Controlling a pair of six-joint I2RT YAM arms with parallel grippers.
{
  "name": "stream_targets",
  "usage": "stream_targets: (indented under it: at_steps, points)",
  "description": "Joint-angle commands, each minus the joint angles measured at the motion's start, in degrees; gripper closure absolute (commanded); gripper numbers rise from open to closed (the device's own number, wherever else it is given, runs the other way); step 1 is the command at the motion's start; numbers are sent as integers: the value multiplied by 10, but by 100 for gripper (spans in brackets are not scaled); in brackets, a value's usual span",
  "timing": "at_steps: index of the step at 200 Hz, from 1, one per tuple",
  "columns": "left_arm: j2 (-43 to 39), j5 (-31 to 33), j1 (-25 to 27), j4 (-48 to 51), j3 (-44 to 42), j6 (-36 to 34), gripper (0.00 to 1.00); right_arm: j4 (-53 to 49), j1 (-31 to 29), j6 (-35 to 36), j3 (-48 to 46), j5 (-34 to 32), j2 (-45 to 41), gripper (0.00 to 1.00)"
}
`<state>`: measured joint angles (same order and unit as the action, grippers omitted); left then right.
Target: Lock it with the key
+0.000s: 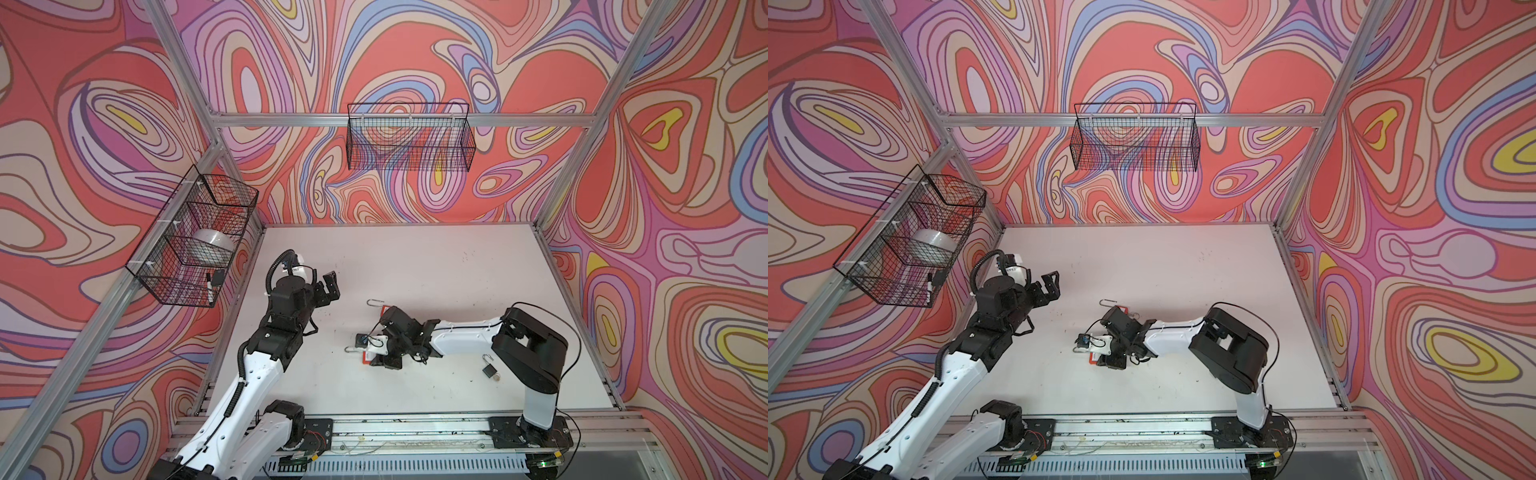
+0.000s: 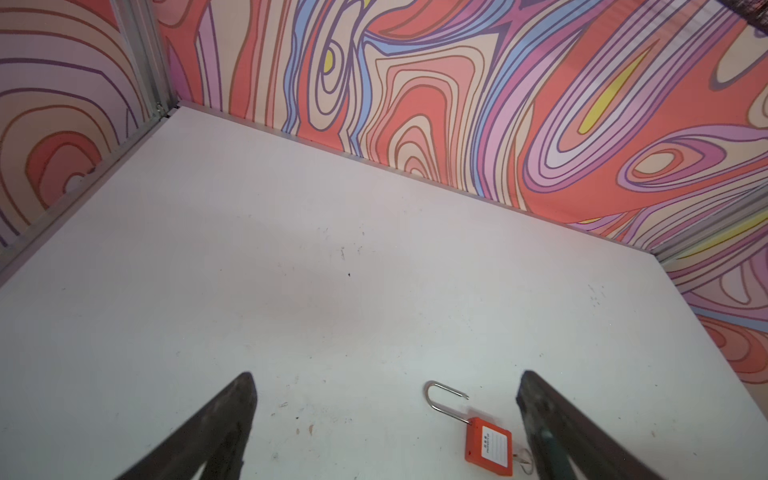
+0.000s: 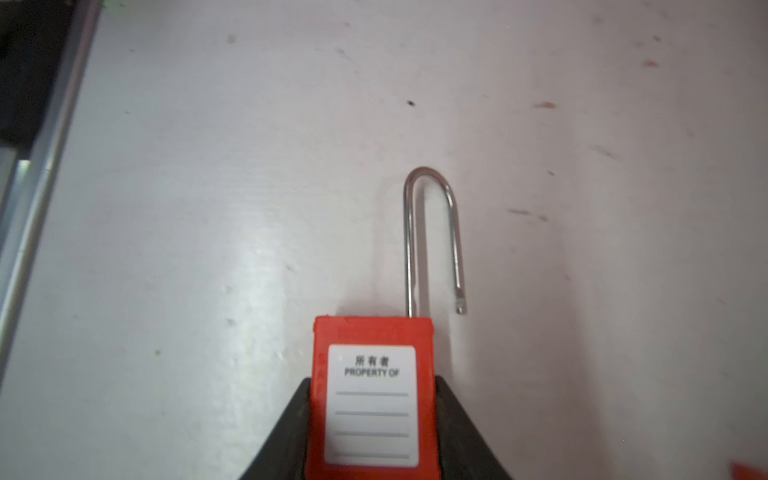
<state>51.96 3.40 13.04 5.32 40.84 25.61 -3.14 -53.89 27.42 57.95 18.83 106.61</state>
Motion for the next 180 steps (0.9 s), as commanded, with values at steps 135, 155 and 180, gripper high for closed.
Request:
stream_targets:
  at_steps: [135, 155, 180]
  points:
    - [221, -362, 34, -281, -38, 194, 27, 238, 157, -238, -73, 31, -119, 66]
    - [248, -381, 47, -301, -33, 206, 29, 242, 157, -238, -70, 31, -120, 66]
    - [280, -406, 64, -342, -30, 227, 33, 249, 157, -235, -63, 34, -119, 66]
